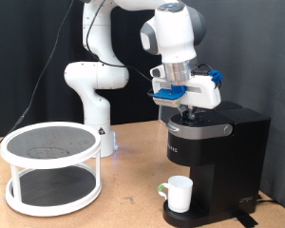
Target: Make a cup of coffee with the keurig machine
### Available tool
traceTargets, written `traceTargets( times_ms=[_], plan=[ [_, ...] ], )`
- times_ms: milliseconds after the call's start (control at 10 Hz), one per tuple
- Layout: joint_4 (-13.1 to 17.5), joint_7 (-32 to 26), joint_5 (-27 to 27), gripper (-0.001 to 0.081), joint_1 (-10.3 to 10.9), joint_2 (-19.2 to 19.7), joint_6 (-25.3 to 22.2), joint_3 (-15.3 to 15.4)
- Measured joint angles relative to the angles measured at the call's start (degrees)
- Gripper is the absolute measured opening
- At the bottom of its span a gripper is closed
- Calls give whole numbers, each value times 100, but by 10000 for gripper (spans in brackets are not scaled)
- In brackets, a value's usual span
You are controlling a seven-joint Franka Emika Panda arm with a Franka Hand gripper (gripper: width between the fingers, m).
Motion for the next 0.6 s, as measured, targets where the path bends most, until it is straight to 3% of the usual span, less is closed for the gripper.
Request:
traceTargets(
  times_ms=[200,600],
  plan=[
    [82,31,79,0,-35,63,-208,-9],
    [561,201,226,0,-107,468,-926,-100]
  ],
)
